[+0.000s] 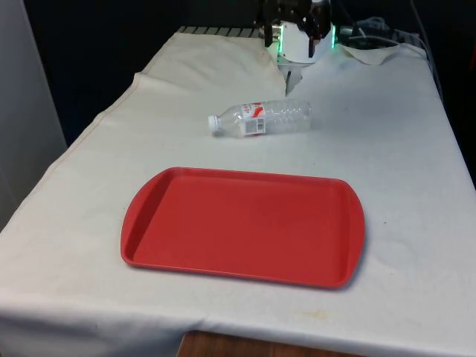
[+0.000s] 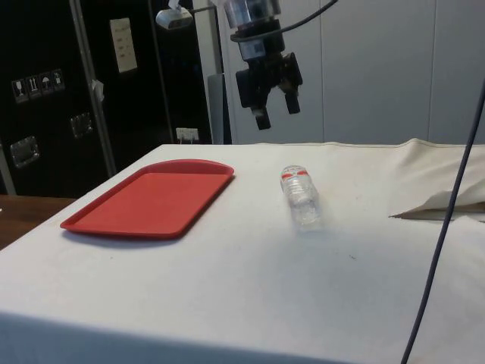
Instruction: Place the bottle upright on the tray.
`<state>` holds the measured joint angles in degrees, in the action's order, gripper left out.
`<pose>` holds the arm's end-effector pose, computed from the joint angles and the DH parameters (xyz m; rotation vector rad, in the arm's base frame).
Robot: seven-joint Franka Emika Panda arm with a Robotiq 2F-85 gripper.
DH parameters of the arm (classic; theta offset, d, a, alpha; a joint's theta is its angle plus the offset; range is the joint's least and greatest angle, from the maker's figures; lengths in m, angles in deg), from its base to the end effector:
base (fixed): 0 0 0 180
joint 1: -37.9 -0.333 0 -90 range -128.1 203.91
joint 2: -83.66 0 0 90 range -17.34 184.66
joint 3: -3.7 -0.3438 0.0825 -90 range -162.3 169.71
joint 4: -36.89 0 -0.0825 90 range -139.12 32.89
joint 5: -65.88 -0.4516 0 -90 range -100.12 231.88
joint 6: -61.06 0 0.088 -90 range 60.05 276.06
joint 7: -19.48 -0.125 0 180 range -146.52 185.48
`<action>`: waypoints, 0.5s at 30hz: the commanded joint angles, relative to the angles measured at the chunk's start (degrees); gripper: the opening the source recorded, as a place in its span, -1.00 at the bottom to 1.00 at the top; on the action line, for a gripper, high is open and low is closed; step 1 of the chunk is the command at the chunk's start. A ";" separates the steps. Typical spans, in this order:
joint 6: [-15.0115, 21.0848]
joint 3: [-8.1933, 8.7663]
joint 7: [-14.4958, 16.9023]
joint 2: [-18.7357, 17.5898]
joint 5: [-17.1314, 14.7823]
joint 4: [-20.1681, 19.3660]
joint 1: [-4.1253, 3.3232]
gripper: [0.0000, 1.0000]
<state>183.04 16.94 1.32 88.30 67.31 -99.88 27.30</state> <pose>0.5087 -0.0240 0.3009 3.0575 -0.5335 -0.2759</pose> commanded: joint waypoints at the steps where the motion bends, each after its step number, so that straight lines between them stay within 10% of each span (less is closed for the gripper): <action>1: 0.74 0.11 -0.40 -0.11 -0.40 -0.23 0.00 1.00; 15: 0.92 0.40 -4.98 -1.89 -0.86 -0.23 0.11 1.00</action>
<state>183.27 17.28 -3.44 86.47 66.97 -99.88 27.36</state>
